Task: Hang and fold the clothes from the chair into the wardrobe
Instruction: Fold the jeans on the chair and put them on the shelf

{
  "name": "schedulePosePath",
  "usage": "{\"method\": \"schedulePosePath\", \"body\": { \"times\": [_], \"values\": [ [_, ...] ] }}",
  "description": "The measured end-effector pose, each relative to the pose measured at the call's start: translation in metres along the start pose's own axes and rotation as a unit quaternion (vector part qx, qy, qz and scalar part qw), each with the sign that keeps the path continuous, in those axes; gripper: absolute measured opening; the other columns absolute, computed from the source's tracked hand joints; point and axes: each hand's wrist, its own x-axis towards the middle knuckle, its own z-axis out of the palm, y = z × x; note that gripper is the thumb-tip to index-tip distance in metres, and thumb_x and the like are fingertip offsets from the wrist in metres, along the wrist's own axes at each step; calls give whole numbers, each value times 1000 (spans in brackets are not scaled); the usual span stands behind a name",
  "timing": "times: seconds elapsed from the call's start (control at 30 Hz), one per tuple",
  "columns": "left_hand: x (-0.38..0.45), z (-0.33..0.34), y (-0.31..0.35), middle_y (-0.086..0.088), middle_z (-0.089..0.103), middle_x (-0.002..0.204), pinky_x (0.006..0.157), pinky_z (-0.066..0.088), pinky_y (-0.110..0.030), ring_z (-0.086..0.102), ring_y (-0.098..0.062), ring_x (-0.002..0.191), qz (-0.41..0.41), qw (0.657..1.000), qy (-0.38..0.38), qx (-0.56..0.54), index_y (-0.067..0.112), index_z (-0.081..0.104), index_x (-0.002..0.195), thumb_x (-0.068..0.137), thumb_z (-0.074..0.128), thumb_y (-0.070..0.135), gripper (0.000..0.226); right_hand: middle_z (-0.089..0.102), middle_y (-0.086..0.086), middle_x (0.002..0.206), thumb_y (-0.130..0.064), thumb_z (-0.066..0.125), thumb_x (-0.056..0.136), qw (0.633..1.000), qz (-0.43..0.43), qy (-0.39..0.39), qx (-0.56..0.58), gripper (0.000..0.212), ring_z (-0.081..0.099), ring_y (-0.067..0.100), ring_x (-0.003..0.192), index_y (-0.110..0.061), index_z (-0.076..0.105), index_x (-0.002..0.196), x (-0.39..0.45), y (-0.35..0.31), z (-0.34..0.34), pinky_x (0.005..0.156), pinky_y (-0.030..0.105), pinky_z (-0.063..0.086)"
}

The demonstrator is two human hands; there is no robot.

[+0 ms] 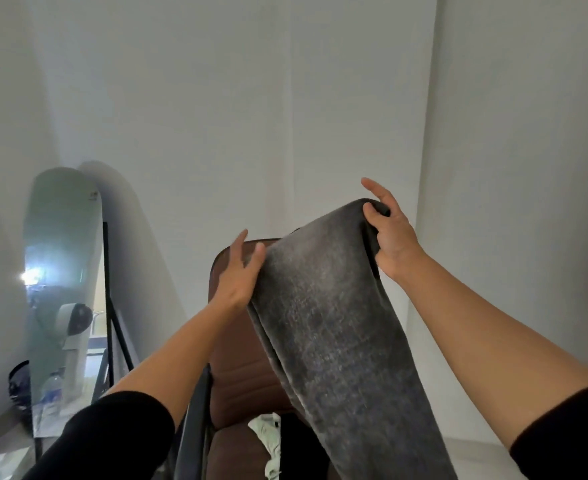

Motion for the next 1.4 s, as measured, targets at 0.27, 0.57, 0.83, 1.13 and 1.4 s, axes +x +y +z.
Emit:
{"method": "schedulePosePath", "body": {
  "times": [0.27, 0.57, 0.83, 1.13, 1.4],
  "values": [
    [-24, 23, -15, 15, 50, 133, 99, 45, -22, 51, -6, 118, 63, 988, -93, -103, 47, 41, 134, 80, 74, 21, 69, 47, -7, 130, -1, 37, 98, 939, -57, 10, -340, 50, 44, 16, 121, -42, 54, 121, 11, -6, -23, 110, 37, 38],
    [1, 53, 49, 3, 62, 104, 96, 47, -26, 56, -15, 105, 16, 935, 92, -343, 25, 65, 88, 92, 53, -2, 30, 23, -8, 155, -15, 59, 92, 979, 11, -27, -204, 75, 27, 15, 140, -66, 22, 133, -9, 4, -73, 113, 46, 31],
    [20, 20, 60, 4, 65, 88, 73, 43, -14, 57, -11, 77, 219, 966, 97, 96, 17, 68, 87, 90, 43, -4, 33, 38, -5, 148, -6, 40, 99, 960, 26, 61, -271, 50, 35, 18, 135, -42, 47, 134, -11, 10, -69, 112, 32, 32],
    [20, 15, 79, 7, 57, 97, 70, 39, -16, 58, -11, 87, 15, 964, 244, -100, 21, 63, 103, 94, 50, 9, 20, 19, -18, 153, -37, 58, 90, 976, -36, -60, -204, 79, 41, 6, 127, -58, 1, 141, -33, 9, -47, 105, 32, 40],
    [27, 25, 76, -7, 40, 139, 97, 40, -32, 47, -20, 117, 60, 996, 65, 22, 26, 40, 132, 88, 58, 45, 51, 38, -17, 140, -14, 56, 93, 965, -29, -59, -254, 58, 36, 1, 126, -50, 39, 135, -51, 16, -26, 113, 29, 32]
  ]
}}
